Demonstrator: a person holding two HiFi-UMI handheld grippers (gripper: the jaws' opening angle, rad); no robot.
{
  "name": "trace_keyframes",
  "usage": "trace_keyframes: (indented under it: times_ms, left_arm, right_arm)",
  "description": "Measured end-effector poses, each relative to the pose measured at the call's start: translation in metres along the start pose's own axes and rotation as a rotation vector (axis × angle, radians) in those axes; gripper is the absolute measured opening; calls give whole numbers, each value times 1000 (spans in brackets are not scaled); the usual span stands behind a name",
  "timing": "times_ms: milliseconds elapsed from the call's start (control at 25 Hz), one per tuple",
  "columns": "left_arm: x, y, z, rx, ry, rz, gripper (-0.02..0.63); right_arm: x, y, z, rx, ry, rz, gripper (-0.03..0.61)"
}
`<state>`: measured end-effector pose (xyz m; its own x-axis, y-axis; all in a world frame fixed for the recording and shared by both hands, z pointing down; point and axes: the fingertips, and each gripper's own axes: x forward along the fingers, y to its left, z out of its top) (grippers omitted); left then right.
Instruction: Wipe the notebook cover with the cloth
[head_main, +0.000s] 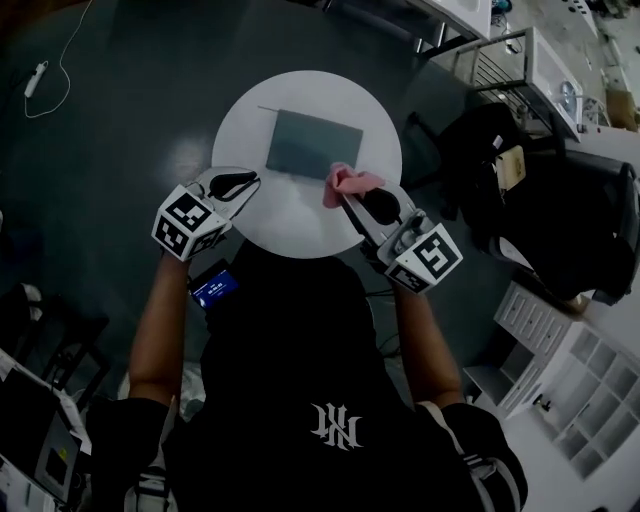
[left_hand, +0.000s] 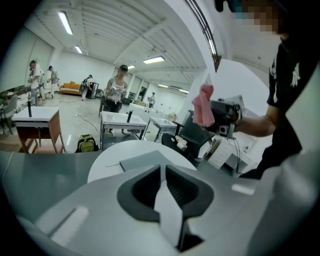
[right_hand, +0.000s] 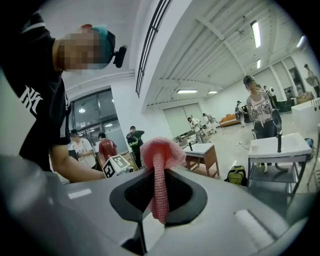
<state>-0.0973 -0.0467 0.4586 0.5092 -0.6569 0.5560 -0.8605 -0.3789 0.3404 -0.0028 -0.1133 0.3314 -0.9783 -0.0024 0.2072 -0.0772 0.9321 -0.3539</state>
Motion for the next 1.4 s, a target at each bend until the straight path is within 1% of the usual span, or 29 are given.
trace_keyframes:
  times_ms: [120,200,320,440,640,760,920,1040,1120,1400]
  left_arm:
    - [24,14,-22,37,71,5,46]
    - [43,28,-40,27,114,4,58]
    - [70,43,-62,0,162,11,78]
    - [91,57,-76,-11,181,52,81]
    - [123,69,-99,4,227,103,100]
    - [137,73,-106,17,254,128,103]
    - [141,79,-108,17,243,156,95]
    - [141,81,-111,22,249,184,95]
    - [141,80,-112,27,263,197,95]
    - [141,84,-118,26,284,233,95]
  right_arm:
    - [23,-15,-9,-42,52,7,37]
    - [41,-30,-21,-55,85,21,37]
    - [56,-49,-37,-40,101,66,37]
    - [65,-64,-59,-26,120,122,37]
    - [77,-95,-106,-23,205,182,37]
    - [86,-119,-124,-25,236,178,37]
    - [107,-144,-145,-61,282,158,38]
    - [120,-158,-163,-116,322,149,38]
    - [128,-163,-173,-175,351,146,38]
    - [172,-164,-203,-493,471,160,38]
